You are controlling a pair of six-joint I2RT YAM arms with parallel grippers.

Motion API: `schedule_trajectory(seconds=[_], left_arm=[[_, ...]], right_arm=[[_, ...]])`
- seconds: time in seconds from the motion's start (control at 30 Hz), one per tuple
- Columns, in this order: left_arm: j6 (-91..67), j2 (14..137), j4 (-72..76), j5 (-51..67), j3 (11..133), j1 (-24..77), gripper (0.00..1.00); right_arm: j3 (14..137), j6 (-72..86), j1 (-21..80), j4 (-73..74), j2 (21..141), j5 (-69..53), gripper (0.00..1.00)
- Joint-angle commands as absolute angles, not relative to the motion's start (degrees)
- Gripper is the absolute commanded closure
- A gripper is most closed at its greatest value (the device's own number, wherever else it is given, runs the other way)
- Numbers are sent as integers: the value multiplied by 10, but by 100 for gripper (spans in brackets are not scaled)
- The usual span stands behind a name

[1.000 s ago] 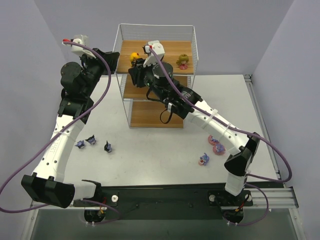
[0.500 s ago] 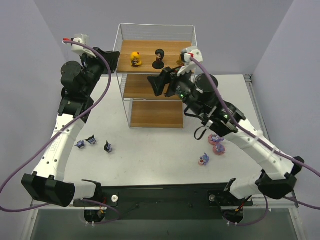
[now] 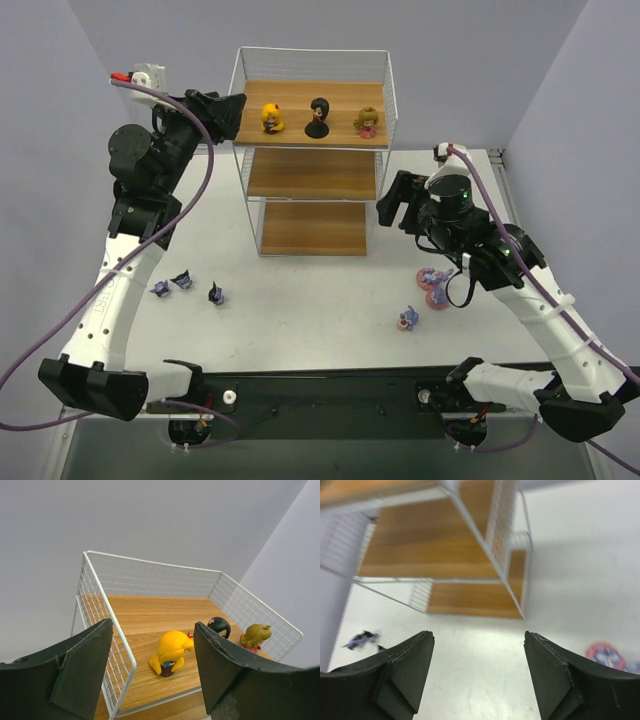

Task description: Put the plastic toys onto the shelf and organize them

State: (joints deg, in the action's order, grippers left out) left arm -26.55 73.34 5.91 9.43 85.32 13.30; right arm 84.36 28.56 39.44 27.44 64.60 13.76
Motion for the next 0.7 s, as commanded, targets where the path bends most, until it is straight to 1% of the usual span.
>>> schedule_trajectory(seconds=[0.0, 0.07, 0.27, 0.3, 0.37, 0.4, 0.5, 0.6, 0.67], left_arm=[[-260, 679, 99, 91, 867, 133, 23], [-258, 659, 87, 94, 864, 132, 21], [-261, 583, 2, 99, 822, 133, 16], [-263, 572, -30, 101, 798, 132, 16], [-270, 537, -47, 105, 770, 133, 15], [-274, 525, -61, 105, 736, 133, 14], [-287, 481, -94, 110, 674, 133, 14], [-295, 451, -132, 115, 638, 133, 13], [-301, 437, -150, 125, 608, 133, 13]], right_arm=[[773, 390, 342, 402, 626, 128, 25], [753, 407, 323, 437, 624, 125, 25], [655, 431, 319, 469, 594, 110, 23], [645, 429, 320, 471, 587, 106, 22], [615, 426, 322, 475, 577, 94, 22], [602, 425, 324, 475, 564, 89, 21], [559, 427, 344, 476, 535, 90, 19], [519, 453, 376, 481, 519, 103, 19], [489, 481, 401, 479, 518, 114, 21]])
